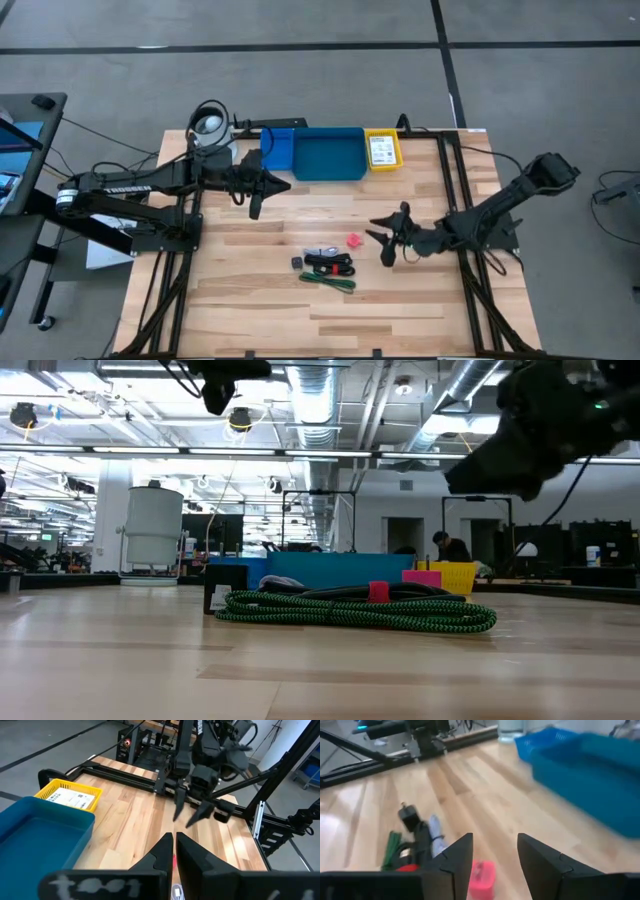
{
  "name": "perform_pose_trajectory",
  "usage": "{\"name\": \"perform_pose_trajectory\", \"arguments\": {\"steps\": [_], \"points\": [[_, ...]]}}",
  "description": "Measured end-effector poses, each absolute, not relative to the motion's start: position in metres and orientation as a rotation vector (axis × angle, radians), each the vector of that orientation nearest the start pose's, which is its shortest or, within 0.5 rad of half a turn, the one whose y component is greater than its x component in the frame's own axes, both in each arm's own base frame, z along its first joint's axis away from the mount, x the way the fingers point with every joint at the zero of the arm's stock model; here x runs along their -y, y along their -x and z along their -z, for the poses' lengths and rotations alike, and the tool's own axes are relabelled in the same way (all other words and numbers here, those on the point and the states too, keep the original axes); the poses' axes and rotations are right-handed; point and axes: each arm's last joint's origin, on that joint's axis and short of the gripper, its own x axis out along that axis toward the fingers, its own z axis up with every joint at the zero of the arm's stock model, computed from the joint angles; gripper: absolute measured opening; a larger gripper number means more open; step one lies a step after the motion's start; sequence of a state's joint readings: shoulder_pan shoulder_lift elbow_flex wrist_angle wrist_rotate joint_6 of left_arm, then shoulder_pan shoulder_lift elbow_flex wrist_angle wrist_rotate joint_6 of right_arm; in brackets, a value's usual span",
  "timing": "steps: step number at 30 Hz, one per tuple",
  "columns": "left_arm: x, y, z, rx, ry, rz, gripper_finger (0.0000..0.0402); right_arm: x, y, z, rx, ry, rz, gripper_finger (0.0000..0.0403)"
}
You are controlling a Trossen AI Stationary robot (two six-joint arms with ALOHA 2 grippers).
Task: Pick and place items into bin
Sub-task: Put the pink charger adapter into the blue bin
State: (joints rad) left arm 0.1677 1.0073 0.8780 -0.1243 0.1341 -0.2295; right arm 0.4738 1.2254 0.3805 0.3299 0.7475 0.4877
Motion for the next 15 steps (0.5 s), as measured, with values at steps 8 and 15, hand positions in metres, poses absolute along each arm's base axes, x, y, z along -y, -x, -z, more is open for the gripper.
{"name": "perform_pose_trajectory", "arguments": {"steps": [8,15], "points": [[-0.033,-0.221,-0.330,-0.248,0.267,-0.063,0.0009,-0.098,-0.201,-0.134,-0.391,-0.298,0.427,0.0151],[-0.033,-0.221,-0.330,-0.249,0.266,-0.063,0.0009,-0.103,-0.206,-0.108,-0.408,-0.427,0.480,0.0179]]}}
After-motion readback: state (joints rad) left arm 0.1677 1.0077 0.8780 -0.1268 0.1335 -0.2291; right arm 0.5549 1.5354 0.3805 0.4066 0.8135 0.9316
